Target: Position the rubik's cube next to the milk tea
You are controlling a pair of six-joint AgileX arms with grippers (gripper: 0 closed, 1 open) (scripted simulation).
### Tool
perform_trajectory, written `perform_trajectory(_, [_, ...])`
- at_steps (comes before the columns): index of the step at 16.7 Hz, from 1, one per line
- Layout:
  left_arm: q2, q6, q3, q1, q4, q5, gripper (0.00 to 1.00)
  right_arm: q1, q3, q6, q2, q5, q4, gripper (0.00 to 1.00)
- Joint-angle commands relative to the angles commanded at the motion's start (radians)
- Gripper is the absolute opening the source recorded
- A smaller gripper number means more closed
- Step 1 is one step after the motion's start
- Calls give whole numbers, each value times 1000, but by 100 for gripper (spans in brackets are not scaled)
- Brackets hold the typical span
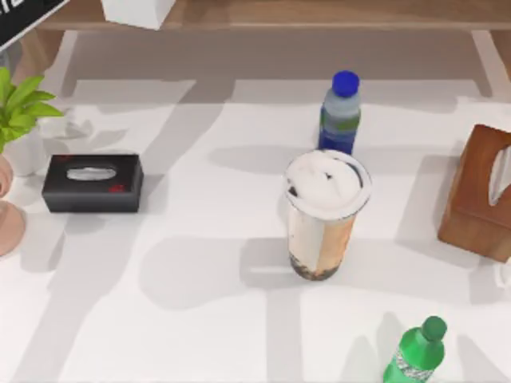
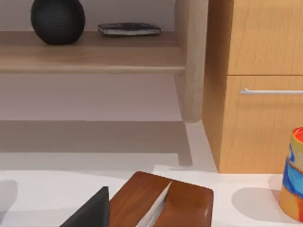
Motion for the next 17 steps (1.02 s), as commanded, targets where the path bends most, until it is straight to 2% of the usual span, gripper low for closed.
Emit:
perform_trajectory(6, [-9,-10,16,-20,-30,-20,0,0,0,0,0,0,0,100])
perform_trajectory(14, [3,3,52,-7,-46,-1,0,0,0,0,0,0,0,100])
perform_trajectory(17, [-52,23,72,-16,-108,31,0,0,0,0,0,0,0,100])
